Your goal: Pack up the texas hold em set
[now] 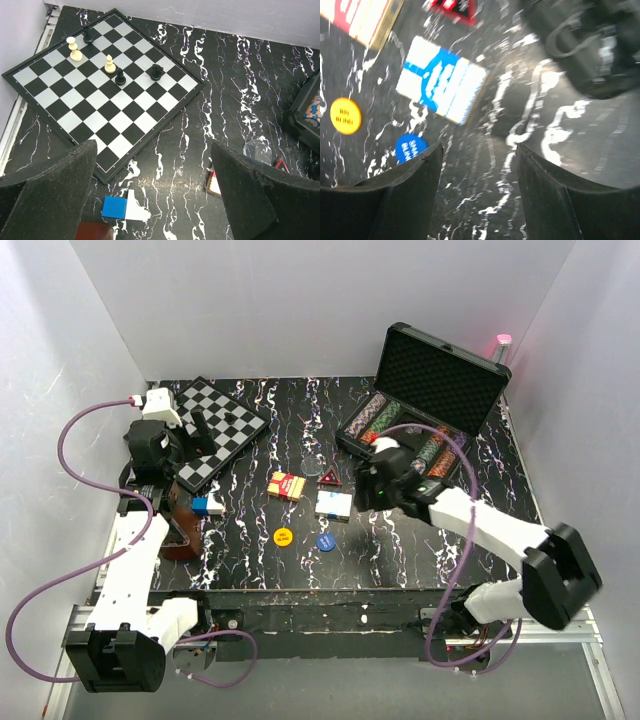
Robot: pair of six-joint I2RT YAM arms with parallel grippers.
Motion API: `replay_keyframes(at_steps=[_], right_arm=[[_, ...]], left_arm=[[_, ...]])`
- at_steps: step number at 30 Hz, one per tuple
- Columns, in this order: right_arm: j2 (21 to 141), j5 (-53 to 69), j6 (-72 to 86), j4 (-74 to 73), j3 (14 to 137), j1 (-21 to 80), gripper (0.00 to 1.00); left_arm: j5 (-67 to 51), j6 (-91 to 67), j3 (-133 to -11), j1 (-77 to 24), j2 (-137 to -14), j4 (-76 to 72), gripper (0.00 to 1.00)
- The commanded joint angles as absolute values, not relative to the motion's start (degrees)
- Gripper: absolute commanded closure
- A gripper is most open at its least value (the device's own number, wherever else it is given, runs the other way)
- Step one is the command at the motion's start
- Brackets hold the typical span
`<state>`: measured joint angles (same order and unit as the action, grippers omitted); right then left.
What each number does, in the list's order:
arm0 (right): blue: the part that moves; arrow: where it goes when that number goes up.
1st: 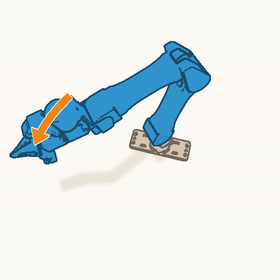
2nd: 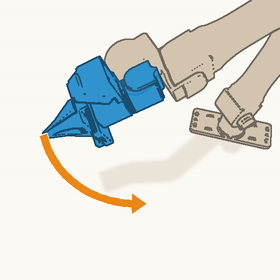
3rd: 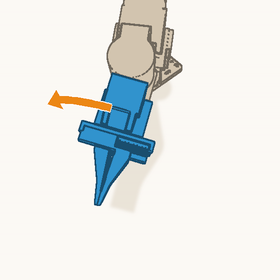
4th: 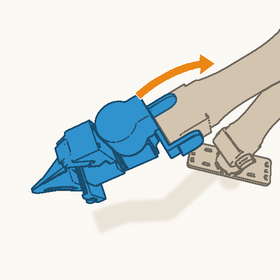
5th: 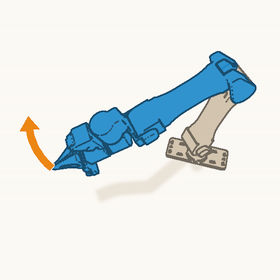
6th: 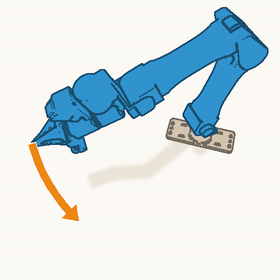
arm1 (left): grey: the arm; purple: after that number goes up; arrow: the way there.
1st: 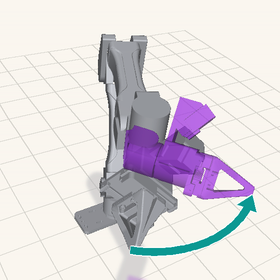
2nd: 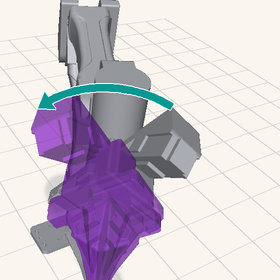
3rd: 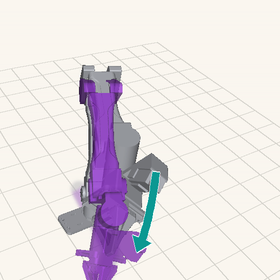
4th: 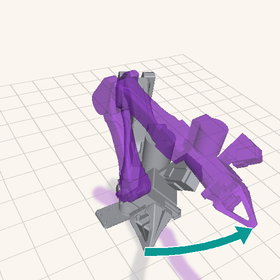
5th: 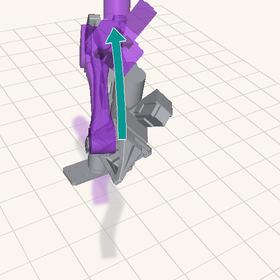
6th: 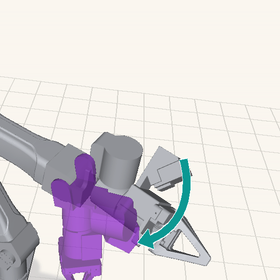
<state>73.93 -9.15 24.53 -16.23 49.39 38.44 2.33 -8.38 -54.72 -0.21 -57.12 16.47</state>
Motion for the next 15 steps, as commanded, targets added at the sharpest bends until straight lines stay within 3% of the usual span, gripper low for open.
replay_keyframes(at_steps=[1,7,15], right_arm=[[81.72,-11.07,28.47,-19.59,56.06,48.41,0.34],[90.69,-11.34,29.70,-22.67,61.61,57.56,0.34],[99.66,-12.83,31.64,-28.56,67.49,60.29,0.36]], left_arm=[[0.71,-6.94,-53.44,-0.88,-55.90,14.33,0.02],[1.32,-6.42,-53.35,-1.05,-55.63,14.24,0.02],[1.58,-6.33,-53.26,-1.14,-55.72,14.24,0.02]])
